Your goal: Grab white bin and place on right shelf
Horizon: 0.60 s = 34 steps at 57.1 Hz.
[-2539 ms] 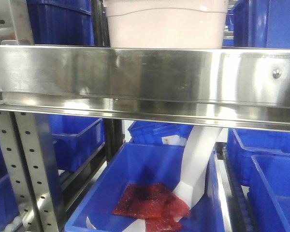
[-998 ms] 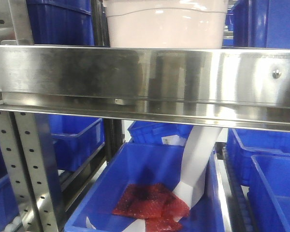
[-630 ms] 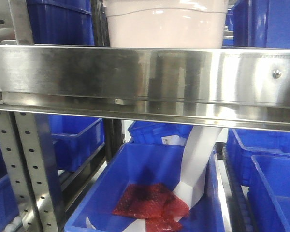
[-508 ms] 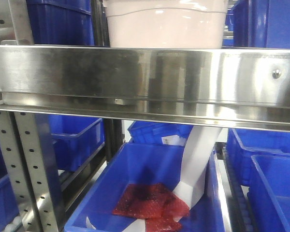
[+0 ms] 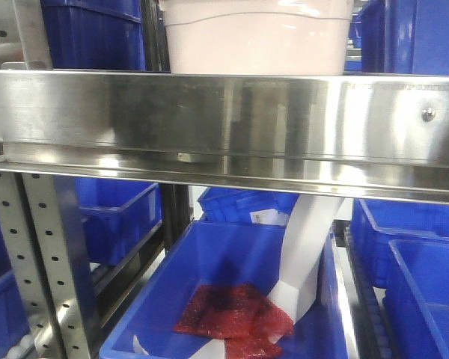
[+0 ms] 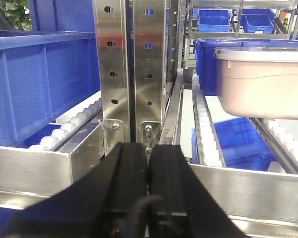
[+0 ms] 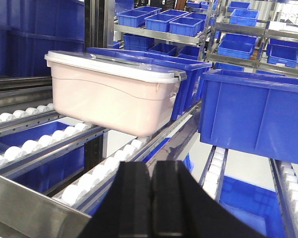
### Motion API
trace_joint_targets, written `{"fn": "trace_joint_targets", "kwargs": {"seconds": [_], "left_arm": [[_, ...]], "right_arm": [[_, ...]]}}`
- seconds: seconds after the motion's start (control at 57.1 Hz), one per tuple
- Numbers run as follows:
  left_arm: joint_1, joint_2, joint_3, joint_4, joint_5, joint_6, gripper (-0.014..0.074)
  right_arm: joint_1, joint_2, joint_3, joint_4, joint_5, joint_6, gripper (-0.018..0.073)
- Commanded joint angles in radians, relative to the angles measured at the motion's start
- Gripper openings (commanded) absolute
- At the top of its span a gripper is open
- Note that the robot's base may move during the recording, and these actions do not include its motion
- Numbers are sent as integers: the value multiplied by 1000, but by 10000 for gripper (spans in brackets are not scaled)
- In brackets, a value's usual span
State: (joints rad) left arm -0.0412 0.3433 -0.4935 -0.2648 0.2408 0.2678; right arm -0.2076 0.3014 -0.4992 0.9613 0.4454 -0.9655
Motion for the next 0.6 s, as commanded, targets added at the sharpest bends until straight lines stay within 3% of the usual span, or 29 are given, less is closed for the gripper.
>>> {"fn": "trace_joint_targets", "kwargs": {"seconds": [0.0,0.158,0.245,0.455,0.508,0.578], "left_arm": [[-1,4,-29,-8,-90,0,-119],[-1,4,-29,-12,-90,0,-119],[-1,4,-29,-90,-102,-6,-119],[-1,4,-10,4,-119,-6,-119],[-1,4,5,-14,-158,-52,-119],[-16,4,47,44,-206,-125,-119]], "right_arm": [[0,6,-26,30,-46,0,69],[0,6,-26,30,-46,0,69],[0,6,-26,30,-46,0,69],[0,6,-26,30,-46,0,69],[0,6,-26,30,-46,0,69],[0,6,-26,30,-46,0,69]]}}
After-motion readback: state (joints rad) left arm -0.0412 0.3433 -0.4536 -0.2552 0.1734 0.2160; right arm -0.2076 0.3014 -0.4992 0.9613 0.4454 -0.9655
